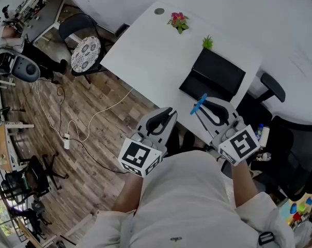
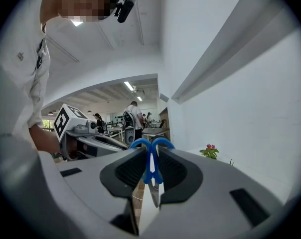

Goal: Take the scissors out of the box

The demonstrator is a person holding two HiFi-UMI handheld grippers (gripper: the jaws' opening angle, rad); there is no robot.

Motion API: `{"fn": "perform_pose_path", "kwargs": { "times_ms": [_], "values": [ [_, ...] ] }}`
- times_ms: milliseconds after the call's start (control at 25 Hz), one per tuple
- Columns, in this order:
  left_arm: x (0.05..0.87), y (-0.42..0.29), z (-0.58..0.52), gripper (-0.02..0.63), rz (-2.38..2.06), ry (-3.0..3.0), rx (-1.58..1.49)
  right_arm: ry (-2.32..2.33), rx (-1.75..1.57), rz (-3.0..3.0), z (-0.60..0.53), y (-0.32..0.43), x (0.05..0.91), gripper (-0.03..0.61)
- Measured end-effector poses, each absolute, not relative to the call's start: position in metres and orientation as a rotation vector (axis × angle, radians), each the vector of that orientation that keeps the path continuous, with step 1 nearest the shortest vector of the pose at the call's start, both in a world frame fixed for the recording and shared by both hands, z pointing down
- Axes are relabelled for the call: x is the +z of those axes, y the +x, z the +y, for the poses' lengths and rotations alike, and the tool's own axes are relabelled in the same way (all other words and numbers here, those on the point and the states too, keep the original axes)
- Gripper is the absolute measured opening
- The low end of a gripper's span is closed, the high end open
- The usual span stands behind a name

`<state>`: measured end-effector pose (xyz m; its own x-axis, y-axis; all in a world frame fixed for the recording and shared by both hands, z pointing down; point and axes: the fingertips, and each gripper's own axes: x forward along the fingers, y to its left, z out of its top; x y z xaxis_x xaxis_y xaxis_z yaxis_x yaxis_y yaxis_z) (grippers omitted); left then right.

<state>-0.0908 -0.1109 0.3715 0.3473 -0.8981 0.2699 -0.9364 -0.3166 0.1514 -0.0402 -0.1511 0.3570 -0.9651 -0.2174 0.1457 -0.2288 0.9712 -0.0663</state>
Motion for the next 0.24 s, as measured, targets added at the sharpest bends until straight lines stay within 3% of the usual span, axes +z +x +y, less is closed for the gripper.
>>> {"fn": "perform_pose_path", "kwargs": {
  "times_ms": [240],
  "values": [
    [0.3736, -0.0925, -0.1121, 0.028, -1.655, 2.330, 0.202, 0.327, 0.125, -2.986, -0.1513, -0.0406, 0.3584, 0.084]
  ]
}}
